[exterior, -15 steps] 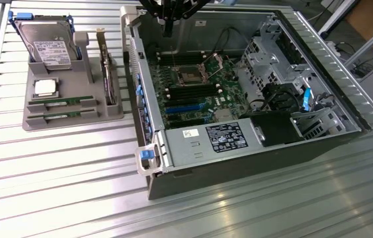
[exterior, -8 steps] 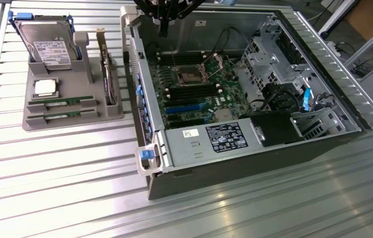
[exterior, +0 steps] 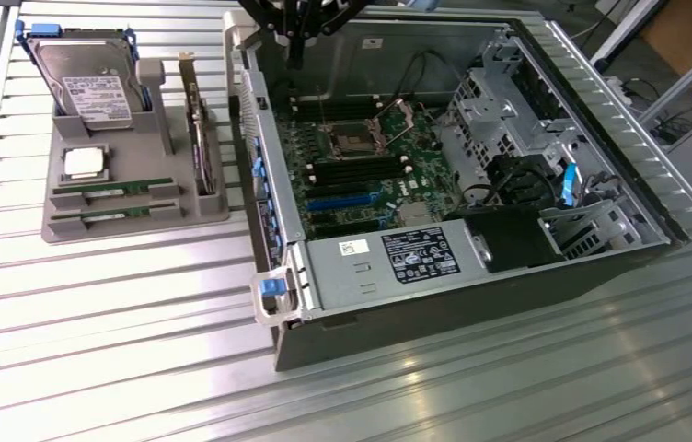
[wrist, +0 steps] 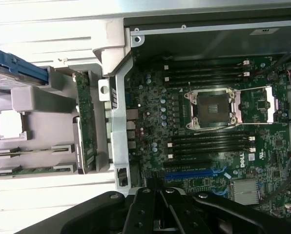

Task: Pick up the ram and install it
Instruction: 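Reach for the ram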

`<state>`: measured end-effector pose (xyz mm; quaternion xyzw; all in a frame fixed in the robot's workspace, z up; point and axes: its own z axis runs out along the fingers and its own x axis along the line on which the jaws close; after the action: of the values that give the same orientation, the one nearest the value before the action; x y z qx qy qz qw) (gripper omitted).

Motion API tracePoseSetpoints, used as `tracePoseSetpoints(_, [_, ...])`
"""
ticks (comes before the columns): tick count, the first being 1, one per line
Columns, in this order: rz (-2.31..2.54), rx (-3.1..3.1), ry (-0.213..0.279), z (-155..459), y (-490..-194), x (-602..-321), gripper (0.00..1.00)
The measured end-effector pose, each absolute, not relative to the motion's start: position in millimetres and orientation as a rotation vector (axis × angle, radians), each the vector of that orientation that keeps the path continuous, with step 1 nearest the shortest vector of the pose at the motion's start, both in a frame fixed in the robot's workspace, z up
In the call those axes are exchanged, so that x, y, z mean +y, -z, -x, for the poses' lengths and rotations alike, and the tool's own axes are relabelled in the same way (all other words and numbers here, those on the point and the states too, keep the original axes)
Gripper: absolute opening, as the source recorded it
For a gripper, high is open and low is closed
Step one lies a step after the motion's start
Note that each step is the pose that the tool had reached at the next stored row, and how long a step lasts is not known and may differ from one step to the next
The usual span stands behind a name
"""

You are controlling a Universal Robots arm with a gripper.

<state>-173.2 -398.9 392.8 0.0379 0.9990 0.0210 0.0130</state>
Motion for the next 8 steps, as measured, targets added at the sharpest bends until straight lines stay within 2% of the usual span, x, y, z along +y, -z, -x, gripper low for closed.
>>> tracePoseSetpoints(8, [-0.118,3.113,-0.065,179.5,-392.8,-398.9,0.10])
